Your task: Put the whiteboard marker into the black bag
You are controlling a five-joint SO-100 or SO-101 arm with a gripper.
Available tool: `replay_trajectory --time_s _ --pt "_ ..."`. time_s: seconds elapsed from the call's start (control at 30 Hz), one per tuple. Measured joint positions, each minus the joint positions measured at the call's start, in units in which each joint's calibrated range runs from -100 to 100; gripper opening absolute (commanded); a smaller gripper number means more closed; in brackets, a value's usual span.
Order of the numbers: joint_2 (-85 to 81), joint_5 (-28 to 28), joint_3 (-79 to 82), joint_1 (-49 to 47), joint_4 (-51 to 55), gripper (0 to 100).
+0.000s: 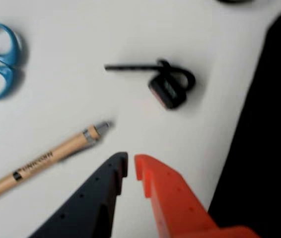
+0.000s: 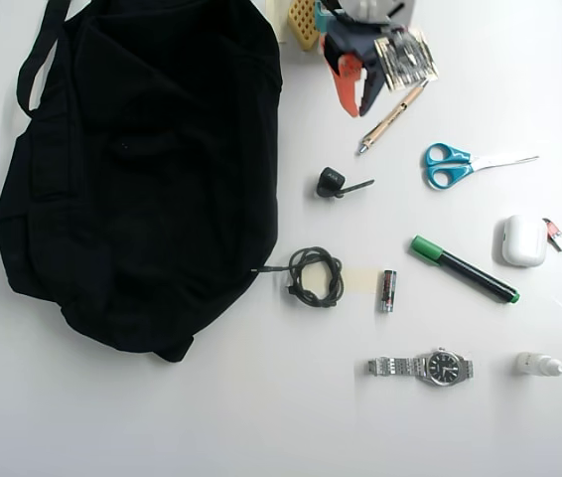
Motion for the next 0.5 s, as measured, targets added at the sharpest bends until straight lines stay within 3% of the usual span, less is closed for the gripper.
replay_trajectory --time_s 0.23,0.5 --pt "27.19 -1.61 -27.9 -6.9 11.67 23" --pt "34.03 -1.61 -40.27 -14.39 14.57 25"
